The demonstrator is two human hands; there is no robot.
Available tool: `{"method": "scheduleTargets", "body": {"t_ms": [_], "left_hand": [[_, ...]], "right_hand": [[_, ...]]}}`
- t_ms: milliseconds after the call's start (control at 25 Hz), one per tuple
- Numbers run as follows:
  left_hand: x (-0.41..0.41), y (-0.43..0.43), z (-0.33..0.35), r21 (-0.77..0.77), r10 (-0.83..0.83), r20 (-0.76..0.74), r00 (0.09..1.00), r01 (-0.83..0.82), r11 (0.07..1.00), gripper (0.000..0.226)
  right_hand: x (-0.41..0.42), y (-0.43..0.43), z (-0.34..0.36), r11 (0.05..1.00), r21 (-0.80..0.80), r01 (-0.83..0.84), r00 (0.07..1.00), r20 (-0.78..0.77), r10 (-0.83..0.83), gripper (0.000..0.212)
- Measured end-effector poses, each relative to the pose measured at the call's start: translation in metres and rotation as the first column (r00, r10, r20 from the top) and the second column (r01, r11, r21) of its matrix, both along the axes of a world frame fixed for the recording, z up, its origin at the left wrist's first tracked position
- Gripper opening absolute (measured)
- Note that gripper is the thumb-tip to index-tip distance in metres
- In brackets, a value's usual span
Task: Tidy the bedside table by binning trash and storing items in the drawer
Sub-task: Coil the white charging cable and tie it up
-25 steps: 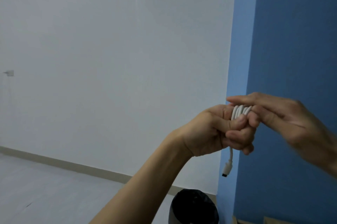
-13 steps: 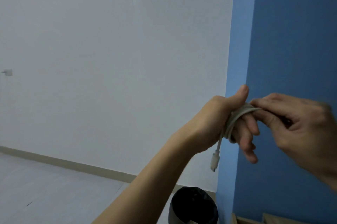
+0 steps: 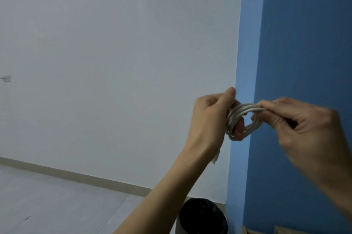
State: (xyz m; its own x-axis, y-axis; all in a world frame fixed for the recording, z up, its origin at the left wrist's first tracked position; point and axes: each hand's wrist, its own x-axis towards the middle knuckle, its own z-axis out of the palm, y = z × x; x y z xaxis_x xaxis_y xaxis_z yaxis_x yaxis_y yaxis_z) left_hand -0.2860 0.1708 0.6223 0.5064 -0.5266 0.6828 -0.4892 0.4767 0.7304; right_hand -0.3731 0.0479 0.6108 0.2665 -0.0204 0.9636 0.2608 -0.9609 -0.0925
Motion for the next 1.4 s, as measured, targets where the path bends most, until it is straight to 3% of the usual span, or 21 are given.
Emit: {"method": "scheduleTargets", "body": {"t_ms": [160,240,360,480,640,760,880,960,1080,1240,1400], "left_hand": [[0.002,-0.005,-0.013,0.024,0.101,0.304,0.947,-0.114,0.993,0.020],[0.006,-0.005,-0.015,0.044,0.094,0.307,0.947,-0.113,0.993,0.022],[0.005,-0.004,-0.016,0.078,0.075,0.319,0.945,-0.104,0.991,0.021],[0.003,-0.003,-0.016,0.051,0.046,0.301,0.952,-0.064,0.997,0.019],[0.017,0.014,-0.015,0.047,0.086,0.137,0.987,-0.093,0.995,0.017],[0.024,0.029,-0.016,0.076,-0.200,-0.038,0.979,0.203,0.976,0.017],[0.023,0.030,-0.019,0.059,-0.438,-0.031,0.898,0.440,0.896,0.017],[0.022,0.024,-0.021,0.094,-0.383,0.010,0.924,0.381,0.920,0.022],[0.017,0.017,-0.022,0.107,-0.105,0.108,0.989,0.094,0.990,0.032],[0.012,0.007,-0.022,0.007,0.236,0.128,0.963,-0.239,0.971,0.023],[0.017,-0.004,-0.027,0.026,0.301,0.212,0.930,-0.314,0.949,0.018]], "right_hand": [[-0.006,0.003,0.003,0.988,0.155,-0.022,0.998,-0.055,0.031,0.017],[-0.008,0.006,0.003,0.980,0.188,-0.066,0.971,-0.215,0.106,0.030],[-0.008,0.006,0.005,0.988,0.151,-0.022,0.939,-0.337,0.073,0.051],[-0.007,0.008,0.004,0.993,0.106,0.045,0.956,-0.294,-0.012,0.051],[-0.004,0.001,0.001,0.984,0.057,0.167,0.976,-0.153,-0.156,0.051],[0.001,-0.003,-0.005,0.969,0.016,0.248,0.957,-0.157,-0.242,0.054],[0.004,0.001,-0.012,0.967,0.025,0.255,0.959,-0.137,-0.249,0.053],[0.005,0.004,-0.014,0.969,0.039,0.244,0.964,-0.119,-0.238,0.052],[0.006,0.006,-0.017,0.974,0.060,0.220,0.970,-0.117,-0.212,0.052],[0.008,0.006,-0.024,0.979,0.101,0.178,0.978,-0.126,-0.165,0.052],[0.007,0.007,-0.025,0.984,0.130,0.122,0.988,-0.112,-0.108,0.049]]}}
